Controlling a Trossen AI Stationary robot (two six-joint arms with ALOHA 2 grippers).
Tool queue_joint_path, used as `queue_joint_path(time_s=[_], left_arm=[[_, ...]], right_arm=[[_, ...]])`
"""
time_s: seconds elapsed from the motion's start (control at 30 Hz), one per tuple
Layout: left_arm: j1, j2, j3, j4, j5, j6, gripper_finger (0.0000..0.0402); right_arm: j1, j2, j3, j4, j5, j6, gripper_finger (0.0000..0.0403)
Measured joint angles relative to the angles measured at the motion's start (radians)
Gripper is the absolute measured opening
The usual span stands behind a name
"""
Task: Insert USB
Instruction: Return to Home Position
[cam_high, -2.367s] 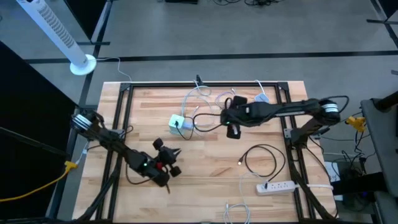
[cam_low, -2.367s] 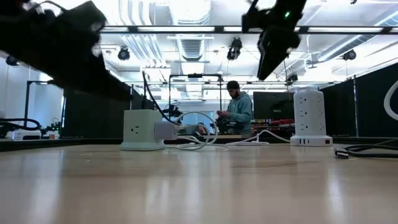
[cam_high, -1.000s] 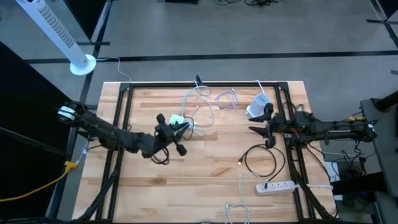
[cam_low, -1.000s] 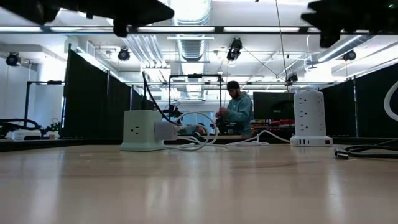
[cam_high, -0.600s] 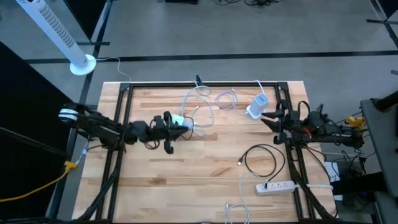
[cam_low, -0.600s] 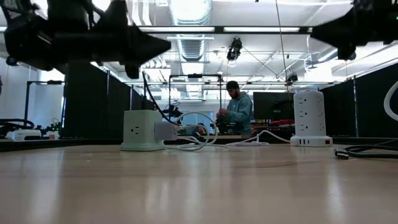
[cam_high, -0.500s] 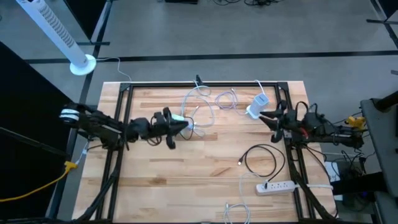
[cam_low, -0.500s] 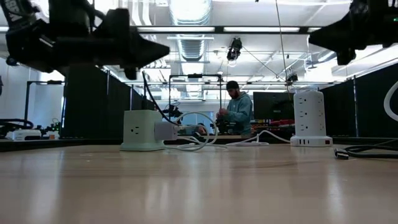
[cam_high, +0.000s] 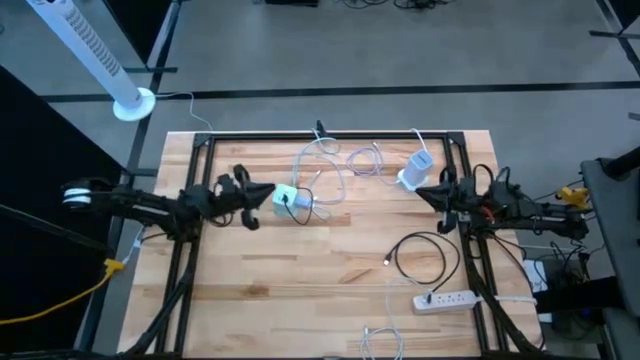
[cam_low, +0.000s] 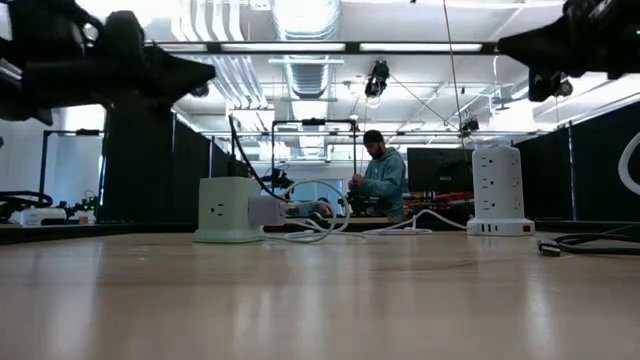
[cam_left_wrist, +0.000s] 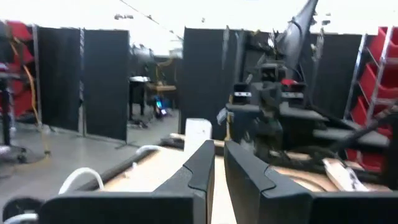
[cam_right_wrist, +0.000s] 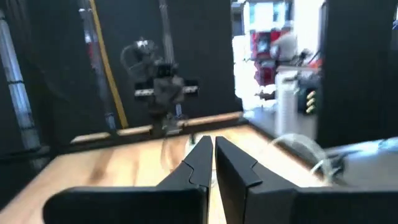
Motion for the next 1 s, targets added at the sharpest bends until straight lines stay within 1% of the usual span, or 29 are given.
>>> queue_joint_path(time_s=[0.1,0.13,0.17,0.2,0.27,0.33,0.4,0.5,0.57,0.6,0.73,0.8,0.87,1.0], left_arm=[[-0.005,-0.095,-0.033,-0.006,-0.002,0.024,0.0025],[-0.005,-0.131,-0.043,-0.017,-0.009,0.037,0.0025],[-0.006,-0.174,-0.041,-0.052,-0.013,0.046,0.0025],[-0.006,-0.228,-0.041,-0.124,-0.025,0.053,0.0025],[-0.006,-0.302,-0.041,-0.227,-0.039,0.046,0.0025],[-0.008,-0.373,-0.042,-0.373,-0.047,0.003,0.0025],[-0.011,-0.426,-0.042,-0.459,-0.046,-0.036,0.0025],[-0.018,-0.485,-0.042,-0.522,-0.072,-0.05,0.0025],[-0.023,-0.514,-0.042,-0.541,-0.096,-0.04,0.0025],[-0.024,-0.525,-0.042,-0.545,-0.106,-0.033,0.0025],[-0.03,-0.565,-0.042,-0.63,-0.149,-0.02,0.0025],[-0.034,-0.596,-0.042,-0.618,-0.133,-0.021,0.0025],[-0.039,-0.637,-0.042,-0.643,-0.106,0.017,0.0025],[-0.039,-0.739,-0.042,-0.779,-0.106,0.037,0.0025]], right_arm=[[-0.003,0.019,-0.059,0.146,-0.07,0.029,0.0001],[-0.002,0.027,-0.079,0.191,-0.073,0.032,0.0001],[-0.002,0.03,-0.099,0.227,-0.073,0.029,0.0002],[-0.003,0.034,-0.118,0.243,-0.074,0.019,0.0002],[-0.003,0.032,-0.139,0.251,-0.071,0.003,0.0001],[-0.005,0.035,-0.145,0.25,-0.074,-0.01,0.0001],[-0.01,0.036,-0.145,0.233,-0.098,0.005,0.0],[-0.018,0.041,-0.145,0.232,-0.19,0.029,0.0],[-0.022,0.06,-0.144,0.222,-0.233,0.042,0.0],[-0.023,0.064,-0.145,0.201,-0.229,0.044,0.0],[-0.027,0.117,-0.145,0.21,-0.198,0.017,0.0],[-0.033,0.143,-0.145,0.211,-0.194,0.013,0.0],[-0.041,0.169,-0.145,0.214,-0.193,0.015,0.0],[-0.054,0.214,-0.145,0.211,-0.192,0.019,0.0]])
